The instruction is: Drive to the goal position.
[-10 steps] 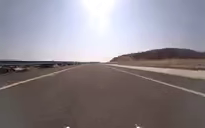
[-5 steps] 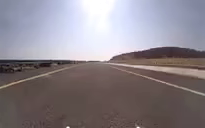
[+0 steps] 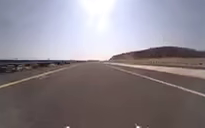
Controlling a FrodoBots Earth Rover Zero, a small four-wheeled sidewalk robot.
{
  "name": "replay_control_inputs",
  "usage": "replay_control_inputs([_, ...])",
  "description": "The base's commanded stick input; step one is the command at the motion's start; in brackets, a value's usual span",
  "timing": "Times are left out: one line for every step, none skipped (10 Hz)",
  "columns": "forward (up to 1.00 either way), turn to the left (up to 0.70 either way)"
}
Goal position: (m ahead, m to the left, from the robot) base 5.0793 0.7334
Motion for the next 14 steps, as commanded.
replay_control_inputs([0.7, 0.0])
replay_control_inputs([0.7, 0.0])
replay_control_inputs([0.7, 0.0])
replay_control_inputs([0.7, 0.0])
replay_control_inputs([0.7, 0.0])
replay_control_inputs([0.7, 0.0])
replay_control_inputs([0.7, 0.0])
replay_control_inputs([0.7, 0.0])
replay_control_inputs([0.7, 0.0])
replay_control_inputs([0.7, 0.0])
replay_control_inputs([0.7, 0.0])
replay_control_inputs([0.7, 0.0])
replay_control_inputs([0.7, 0.0])
replay_control_inputs([0.7, 0.0])
